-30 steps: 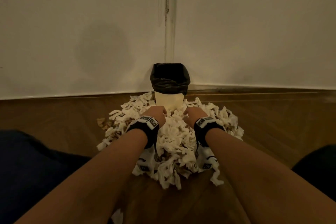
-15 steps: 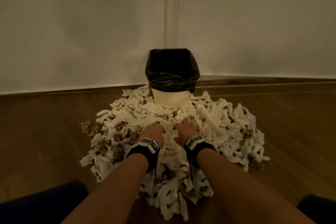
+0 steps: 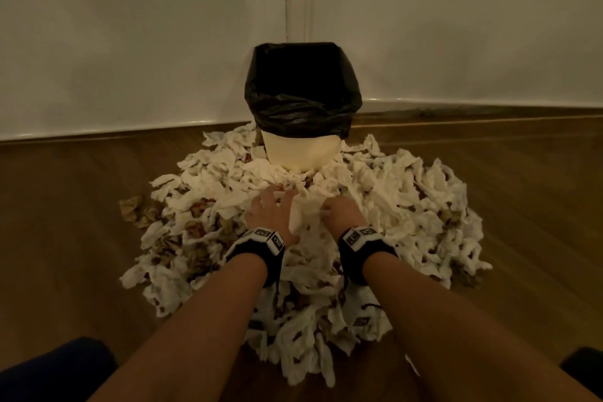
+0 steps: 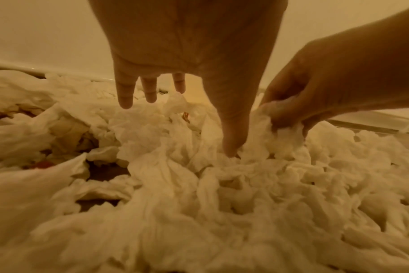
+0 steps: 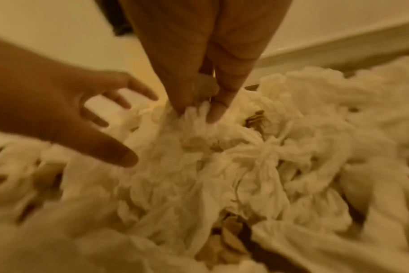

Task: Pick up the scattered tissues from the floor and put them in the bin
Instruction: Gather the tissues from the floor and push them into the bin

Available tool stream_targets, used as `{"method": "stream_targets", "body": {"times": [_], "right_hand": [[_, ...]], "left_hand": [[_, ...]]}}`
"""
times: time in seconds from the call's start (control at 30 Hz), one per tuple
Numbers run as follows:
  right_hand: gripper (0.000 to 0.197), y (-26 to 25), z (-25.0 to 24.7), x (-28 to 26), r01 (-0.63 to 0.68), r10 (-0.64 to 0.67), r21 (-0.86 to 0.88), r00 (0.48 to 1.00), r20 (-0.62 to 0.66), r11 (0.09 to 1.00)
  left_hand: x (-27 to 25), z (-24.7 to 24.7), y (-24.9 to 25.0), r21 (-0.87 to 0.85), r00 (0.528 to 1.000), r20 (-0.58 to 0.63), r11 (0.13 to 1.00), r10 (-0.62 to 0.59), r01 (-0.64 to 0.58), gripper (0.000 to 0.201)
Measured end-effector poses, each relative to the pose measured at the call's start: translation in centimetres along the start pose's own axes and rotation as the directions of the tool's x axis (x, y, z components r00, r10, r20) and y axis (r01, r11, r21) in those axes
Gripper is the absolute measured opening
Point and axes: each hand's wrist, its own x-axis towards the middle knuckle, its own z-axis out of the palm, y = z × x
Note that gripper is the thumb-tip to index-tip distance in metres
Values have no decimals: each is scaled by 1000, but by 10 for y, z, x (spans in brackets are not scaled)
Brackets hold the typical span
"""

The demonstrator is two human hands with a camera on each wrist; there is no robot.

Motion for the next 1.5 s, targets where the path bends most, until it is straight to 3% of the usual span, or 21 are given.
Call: {"method": "stream_targets", "body": {"times": [0.07, 0.13, 0.2, 0.23, 0.33, 0.4, 0.47, 0.67, 0.83, 0.97, 1.07, 1.2, 1.37, 1.5], "right_hand": [[27, 13, -2, -7, -88, 128, 226, 978, -167, 970], [28, 28, 0, -18, -120, 302, 519, 911, -282, 846], [39, 38, 3, -25, -73, 425, 761, 861, -278, 645], [44, 42, 5, -27, -58, 444, 825, 863, -242, 562], [34, 46, 8, -31, -60, 415, 893, 898, -146, 446], [27, 47, 9, -32, -61, 374, 893, 919, -124, 446], [26, 48, 9, -33, -77, 342, 883, 935, -97, 463], [32, 41, -11, -39, -106, 311, 876, 949, -53, 471], [38, 22, -57, -61, 25, 253, 830, 947, -198, 557], [27, 3, -99, -82, 158, 188, 734, 912, -365, 660], [22, -10, -130, -92, 224, 160, 689, 881, -446, 689], [23, -30, -169, -94, 295, 113, 634, 846, -521, 715], [23, -53, -211, -91, 359, 18, 520, 810, -586, 775], [21, -71, -243, -92, 432, -26, 480, 763, -646, 763]], "left_hand": [[-1, 0, 1, -16, 1000, -10, 1000, 4, -4, 86], [1, 1, 3, 13, 1000, -4, 1000, 29, -29, 84], [5, 3, 6, 19, 995, 82, 998, 55, -56, 82], [7, 3, 8, 23, 988, 144, 998, 59, -63, 79], [9, 8, 12, 100, 967, 233, 987, 99, -125, 51], [8, 7, 11, 123, 962, 229, 976, 147, -178, 37], [7, 2, 9, 82, 967, 200, 981, 156, -175, 37], [-3, -40, 5, -226, 997, -20, 971, 80, -82, 27], [-21, -86, 8, -541, 985, -170, 834, 20, -110, 27], [-39, -123, 12, -711, 968, -251, 677, 7, -190, 32], [-51, -155, 16, -750, 938, -346, 591, 32, -297, 28], [-63, -194, 18, -685, 881, -464, 594, 90, -422, 33], [-72, -232, 21, -684, 860, -504, 571, 79, -454, 38], [-73, -256, 25, -708, 837, -545, 506, 53, -493, 36]]}}
